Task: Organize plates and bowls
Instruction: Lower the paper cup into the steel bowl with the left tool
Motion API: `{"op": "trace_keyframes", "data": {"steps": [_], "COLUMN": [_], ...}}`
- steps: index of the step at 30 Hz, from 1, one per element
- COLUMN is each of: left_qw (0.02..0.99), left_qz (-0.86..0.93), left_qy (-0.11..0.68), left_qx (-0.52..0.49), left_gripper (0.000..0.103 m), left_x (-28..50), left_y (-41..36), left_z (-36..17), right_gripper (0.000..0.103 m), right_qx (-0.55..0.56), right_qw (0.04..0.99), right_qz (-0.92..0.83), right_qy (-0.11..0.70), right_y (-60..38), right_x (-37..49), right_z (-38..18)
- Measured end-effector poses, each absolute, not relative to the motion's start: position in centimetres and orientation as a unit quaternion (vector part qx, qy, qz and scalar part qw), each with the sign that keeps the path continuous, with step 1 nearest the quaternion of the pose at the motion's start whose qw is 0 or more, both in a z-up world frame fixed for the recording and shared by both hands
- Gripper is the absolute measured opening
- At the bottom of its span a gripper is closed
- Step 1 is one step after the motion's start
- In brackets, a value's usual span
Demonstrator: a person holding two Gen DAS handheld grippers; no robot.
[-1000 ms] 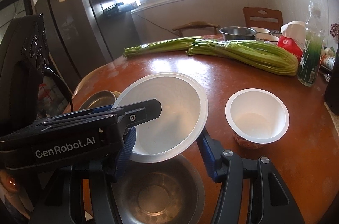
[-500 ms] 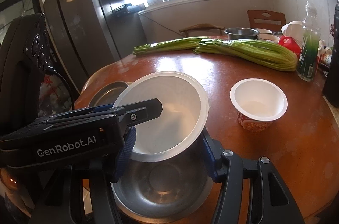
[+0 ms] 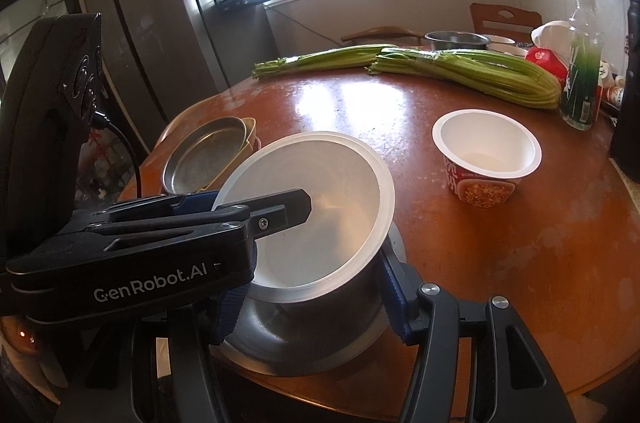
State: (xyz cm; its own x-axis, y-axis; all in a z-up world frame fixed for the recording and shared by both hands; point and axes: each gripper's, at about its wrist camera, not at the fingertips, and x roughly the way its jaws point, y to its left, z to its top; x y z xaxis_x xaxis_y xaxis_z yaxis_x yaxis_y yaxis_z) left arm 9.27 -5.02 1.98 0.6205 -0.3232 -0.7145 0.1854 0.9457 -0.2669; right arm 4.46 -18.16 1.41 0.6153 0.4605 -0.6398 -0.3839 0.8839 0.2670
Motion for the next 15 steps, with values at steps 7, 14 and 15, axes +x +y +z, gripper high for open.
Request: {"op": "trace_keyframes", "data": {"steps": [7, 14, 15], "left_qw": [0.892, 0.890, 0.890], "left_qz": [-0.132, -0.133, -0.134], "left_qy": [0.426, 0.430, 0.430], "left_qx": [-0.071, -0.066, -0.066], "left_gripper": [0.050, 0.050, 0.050], "left_x": [9.12, 8.74, 8.74], "left_y": [-5.15, -5.27, -5.24], "left_z": [1.21, 0.91, 0.92], "right_gripper": [0.061, 0.061, 0.061], "right_qx": [0.047, 0.041, 0.039], "right_qw": [0.889, 0.887, 0.887], "right_qz": [0.243, 0.243, 0.242], "right_qy": [0.386, 0.391, 0.391], "right_y": [-17.95, -17.87, -17.79], "right_x": [4.13, 3.77, 3.70], "right_z": [0.71, 0.55, 0.59]}}
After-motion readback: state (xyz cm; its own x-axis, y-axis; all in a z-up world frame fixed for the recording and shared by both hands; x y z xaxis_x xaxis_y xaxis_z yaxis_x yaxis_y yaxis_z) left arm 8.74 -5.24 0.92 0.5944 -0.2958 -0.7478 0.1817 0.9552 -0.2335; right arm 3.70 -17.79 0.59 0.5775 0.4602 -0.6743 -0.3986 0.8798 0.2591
